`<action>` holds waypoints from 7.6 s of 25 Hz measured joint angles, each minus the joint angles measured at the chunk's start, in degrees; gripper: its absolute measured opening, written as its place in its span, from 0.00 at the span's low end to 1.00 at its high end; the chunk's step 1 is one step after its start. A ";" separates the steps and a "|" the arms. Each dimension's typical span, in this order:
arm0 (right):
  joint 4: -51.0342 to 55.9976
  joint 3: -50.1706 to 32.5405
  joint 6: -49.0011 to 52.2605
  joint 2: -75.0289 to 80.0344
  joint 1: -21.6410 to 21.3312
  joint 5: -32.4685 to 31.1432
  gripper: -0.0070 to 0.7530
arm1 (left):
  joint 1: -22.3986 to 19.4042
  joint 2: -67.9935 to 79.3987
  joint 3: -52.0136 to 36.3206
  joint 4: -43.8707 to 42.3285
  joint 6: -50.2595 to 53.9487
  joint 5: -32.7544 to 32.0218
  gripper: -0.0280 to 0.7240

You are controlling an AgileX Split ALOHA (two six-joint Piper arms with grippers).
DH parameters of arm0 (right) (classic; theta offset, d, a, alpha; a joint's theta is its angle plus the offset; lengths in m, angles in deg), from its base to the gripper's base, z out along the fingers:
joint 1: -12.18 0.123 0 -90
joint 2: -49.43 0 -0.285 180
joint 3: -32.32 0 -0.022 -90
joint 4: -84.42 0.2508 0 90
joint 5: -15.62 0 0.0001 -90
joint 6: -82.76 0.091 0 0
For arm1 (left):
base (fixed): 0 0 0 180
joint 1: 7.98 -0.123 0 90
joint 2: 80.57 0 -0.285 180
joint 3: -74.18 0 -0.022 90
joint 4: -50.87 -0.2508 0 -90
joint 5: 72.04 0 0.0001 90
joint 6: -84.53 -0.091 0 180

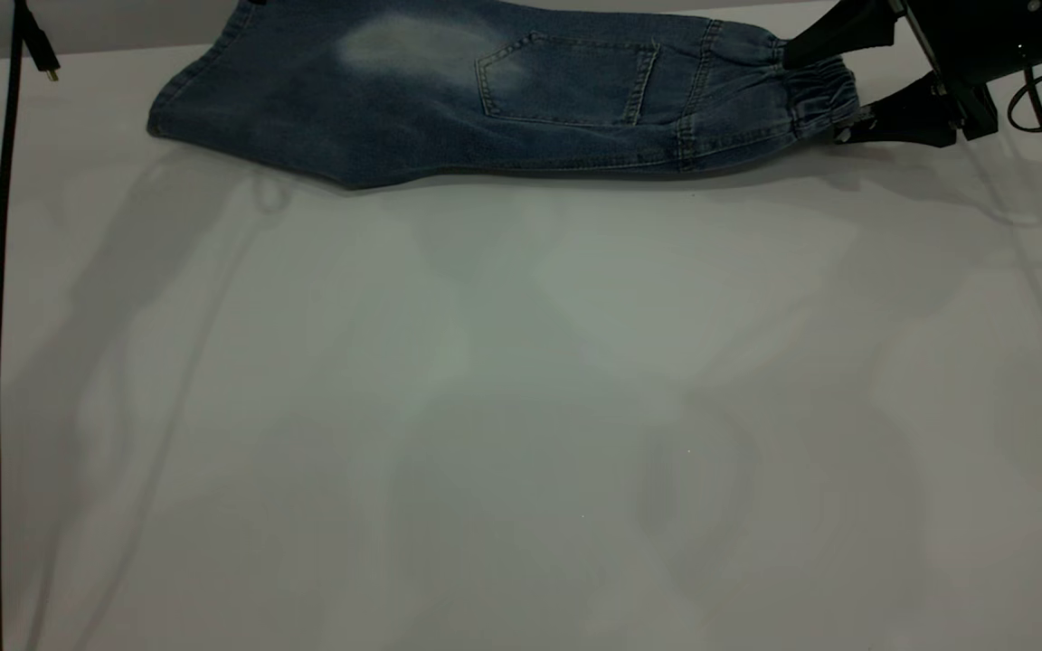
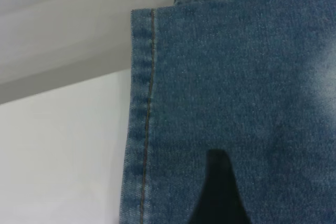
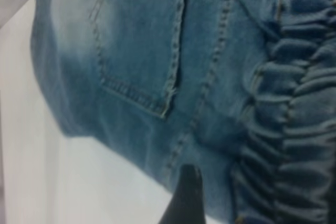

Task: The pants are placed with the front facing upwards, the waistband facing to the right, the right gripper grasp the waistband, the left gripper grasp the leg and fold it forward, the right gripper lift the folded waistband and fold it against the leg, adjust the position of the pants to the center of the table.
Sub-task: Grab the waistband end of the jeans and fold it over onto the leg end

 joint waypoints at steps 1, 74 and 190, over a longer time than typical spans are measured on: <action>-0.12 0.06 0.01 0.00 0.00 0.69 0.79 | 0.00 0.00 0.00 0.00 0.00 0.00 0.68; -6.47 3.17 1.72 -5.45 0.05 -5.60 0.06 | 13.57 20.00 35.32 0.05 4.80 -37.35 0.66; -9.10 12.25 9.48 -8.76 12.16 -7.98 0.06 | 10.83 28.02 48.92 -4.54 3.66 -48.77 0.66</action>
